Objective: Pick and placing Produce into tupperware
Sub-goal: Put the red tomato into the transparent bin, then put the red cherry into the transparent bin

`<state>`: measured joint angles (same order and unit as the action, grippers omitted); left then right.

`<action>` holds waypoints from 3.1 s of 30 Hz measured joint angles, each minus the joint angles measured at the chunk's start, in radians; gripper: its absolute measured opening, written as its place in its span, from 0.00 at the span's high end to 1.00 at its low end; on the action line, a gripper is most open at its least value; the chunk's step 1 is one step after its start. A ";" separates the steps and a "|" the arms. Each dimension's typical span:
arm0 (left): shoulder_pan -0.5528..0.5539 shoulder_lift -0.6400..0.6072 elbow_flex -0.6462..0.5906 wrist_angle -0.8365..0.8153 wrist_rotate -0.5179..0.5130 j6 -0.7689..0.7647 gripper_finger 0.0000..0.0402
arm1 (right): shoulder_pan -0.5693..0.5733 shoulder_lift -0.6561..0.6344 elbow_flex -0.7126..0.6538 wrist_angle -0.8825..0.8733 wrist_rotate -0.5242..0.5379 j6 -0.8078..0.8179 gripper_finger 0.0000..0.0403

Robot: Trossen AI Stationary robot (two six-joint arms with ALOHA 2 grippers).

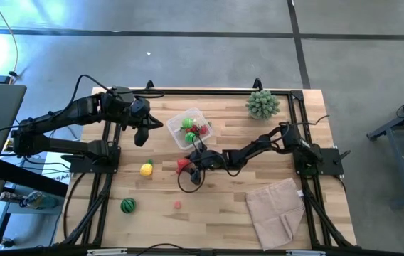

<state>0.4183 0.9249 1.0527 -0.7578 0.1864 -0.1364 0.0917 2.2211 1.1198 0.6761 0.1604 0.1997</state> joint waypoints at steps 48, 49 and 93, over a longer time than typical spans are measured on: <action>0.000 0.000 0.000 0.000 0.000 0.000 1.00 | -0.362 -0.139 0.403 -1.033 -0.175 -0.043 0.40; 0.000 0.000 0.000 0.000 0.000 0.000 1.00 | -0.362 -0.132 0.406 -1.034 -0.179 -0.044 0.40; 0.000 0.000 0.000 0.000 0.000 0.000 1.00 | -0.318 -0.310 0.403 -0.935 -0.368 -0.173 0.27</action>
<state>0.4183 0.9253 1.0527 -0.7578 0.1862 -0.1364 -0.2259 1.9108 1.5227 -0.2592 -0.2080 0.0267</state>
